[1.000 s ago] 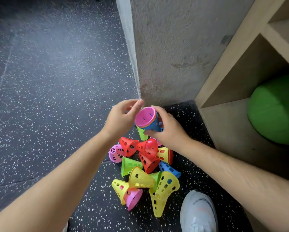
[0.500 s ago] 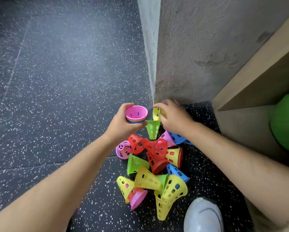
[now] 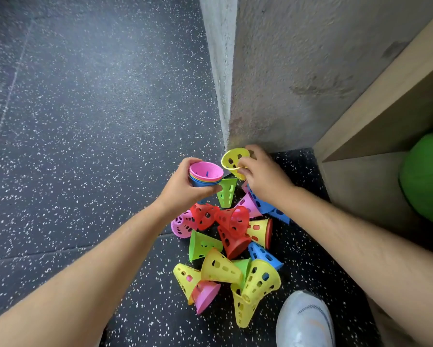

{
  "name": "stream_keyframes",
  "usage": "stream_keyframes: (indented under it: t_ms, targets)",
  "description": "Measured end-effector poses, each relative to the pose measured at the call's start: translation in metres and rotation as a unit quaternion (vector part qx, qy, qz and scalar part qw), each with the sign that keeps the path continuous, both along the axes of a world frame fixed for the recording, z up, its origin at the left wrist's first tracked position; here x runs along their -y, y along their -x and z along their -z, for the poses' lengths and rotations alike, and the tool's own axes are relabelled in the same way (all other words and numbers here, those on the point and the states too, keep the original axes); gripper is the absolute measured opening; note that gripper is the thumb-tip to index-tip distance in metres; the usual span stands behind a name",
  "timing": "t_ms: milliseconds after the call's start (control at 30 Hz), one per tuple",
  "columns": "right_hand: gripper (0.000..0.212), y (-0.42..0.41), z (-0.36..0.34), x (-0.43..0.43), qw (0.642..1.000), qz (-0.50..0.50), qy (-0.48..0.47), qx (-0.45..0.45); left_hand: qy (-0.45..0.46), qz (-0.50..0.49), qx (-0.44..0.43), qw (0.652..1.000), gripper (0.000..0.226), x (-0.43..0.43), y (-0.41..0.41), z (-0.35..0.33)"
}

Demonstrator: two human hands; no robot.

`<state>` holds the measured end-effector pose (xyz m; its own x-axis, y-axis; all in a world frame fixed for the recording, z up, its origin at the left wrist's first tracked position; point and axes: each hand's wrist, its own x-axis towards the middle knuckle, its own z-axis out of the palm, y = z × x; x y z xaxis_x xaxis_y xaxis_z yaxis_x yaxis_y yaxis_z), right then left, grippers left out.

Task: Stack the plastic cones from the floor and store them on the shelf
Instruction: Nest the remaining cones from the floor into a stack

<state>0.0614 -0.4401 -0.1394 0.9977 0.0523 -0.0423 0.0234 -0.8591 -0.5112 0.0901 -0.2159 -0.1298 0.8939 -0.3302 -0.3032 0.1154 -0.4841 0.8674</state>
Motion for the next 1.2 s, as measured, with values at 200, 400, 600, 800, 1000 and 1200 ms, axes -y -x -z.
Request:
stream_keyframes:
  t_ms: [200, 400, 600, 800, 1000, 1200]
  targets:
    - [0.02, 0.024, -0.03, 0.008, 0.97, 0.139, -0.158, 0.123, 0.0, 0.025, 0.006, 1.0, 0.072, 0.009, 0.004, 0.003]
    - [0.017, 0.039, -0.039, 0.004, 0.972, 0.069, -0.18, 0.138, 0.015, 0.056, 0.02, 0.998, 0.086, 0.023, 0.01, -0.003]
    - [0.025, 0.056, -0.039, -0.006, 0.978, -0.016, -0.21, 0.009, 0.06, 0.058, 0.01, 0.996, 0.097, 0.029, 0.023, -0.009]
    - [0.012, 0.053, -0.025, 0.007, 0.98, 0.146, -0.128, 0.037, 0.037, 0.055, 0.021, 0.998, 0.076, 0.026, 0.032, -0.003]
    - [0.044, 0.056, -0.012, 0.02, 0.96, 0.195, 0.106, -0.17, 0.037, 0.054, -0.005, 0.998, 0.081, 0.028, 0.037, 0.0]
    - [0.042, 0.055, 0.0, 0.019, 0.944, 0.253, 0.072, -0.198, 0.055, 0.047, -0.015, 0.997, 0.083, 0.031, 0.039, 0.0]
